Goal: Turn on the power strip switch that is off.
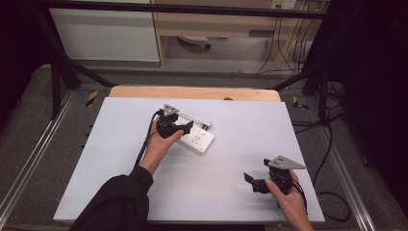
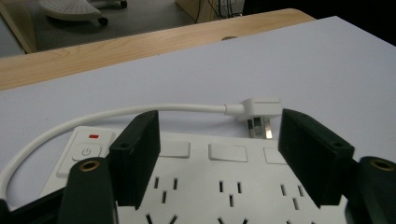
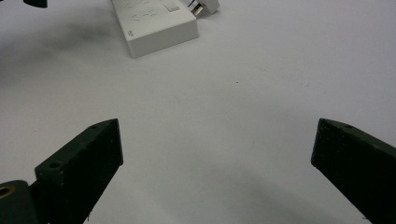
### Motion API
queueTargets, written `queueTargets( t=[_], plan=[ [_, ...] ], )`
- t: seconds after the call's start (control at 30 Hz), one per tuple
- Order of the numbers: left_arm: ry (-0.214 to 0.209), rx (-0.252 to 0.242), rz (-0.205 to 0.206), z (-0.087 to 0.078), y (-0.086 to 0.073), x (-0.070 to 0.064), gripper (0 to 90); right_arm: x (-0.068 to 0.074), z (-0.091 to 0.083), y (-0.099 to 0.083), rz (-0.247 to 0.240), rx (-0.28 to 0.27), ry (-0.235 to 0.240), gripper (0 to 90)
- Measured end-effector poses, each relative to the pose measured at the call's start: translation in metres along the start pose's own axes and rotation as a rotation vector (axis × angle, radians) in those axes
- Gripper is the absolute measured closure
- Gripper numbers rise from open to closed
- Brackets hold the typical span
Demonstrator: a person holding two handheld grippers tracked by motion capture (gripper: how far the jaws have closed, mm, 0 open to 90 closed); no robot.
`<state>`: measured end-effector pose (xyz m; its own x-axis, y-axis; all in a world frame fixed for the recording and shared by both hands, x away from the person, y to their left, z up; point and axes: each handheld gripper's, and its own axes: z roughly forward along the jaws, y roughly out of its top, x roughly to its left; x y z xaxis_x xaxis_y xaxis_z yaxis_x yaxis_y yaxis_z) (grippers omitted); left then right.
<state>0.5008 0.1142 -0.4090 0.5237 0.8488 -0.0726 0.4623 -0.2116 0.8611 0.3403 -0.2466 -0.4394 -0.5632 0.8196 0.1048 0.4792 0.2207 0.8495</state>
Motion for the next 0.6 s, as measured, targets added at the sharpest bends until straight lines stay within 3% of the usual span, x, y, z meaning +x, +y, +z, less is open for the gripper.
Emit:
queueTargets(
  t=[0.17, 0.33, 0.43, 0.6],
  plan=[
    [0.008, 0.000, -0.024, 0.0014, 0.0028, -0.0007, 41.8, 0.0000, 0.0000, -0.0001, -0.005, 0.003, -0.002, 2.6],
    [0.011, 0.005, -0.020, 0.0040, 0.0033, -0.0004, 51.0, 0.0004, 0.0001, 0.0002, -0.005, 0.001, 0.002, 2.6],
    [-0.023, 0.010, -0.065, 0.0055, 0.0026, 0.0021, 57.4, 0.0006, -0.0001, 0.0004, -0.007, 0.002, 0.002, 2.6],
    [-0.045, 0.011, -0.058, 0.0081, 0.0017, 0.0016, 66.0, 0.0000, -0.0002, 0.0004, -0.006, 0.005, 0.002, 2.6]
  ],
)
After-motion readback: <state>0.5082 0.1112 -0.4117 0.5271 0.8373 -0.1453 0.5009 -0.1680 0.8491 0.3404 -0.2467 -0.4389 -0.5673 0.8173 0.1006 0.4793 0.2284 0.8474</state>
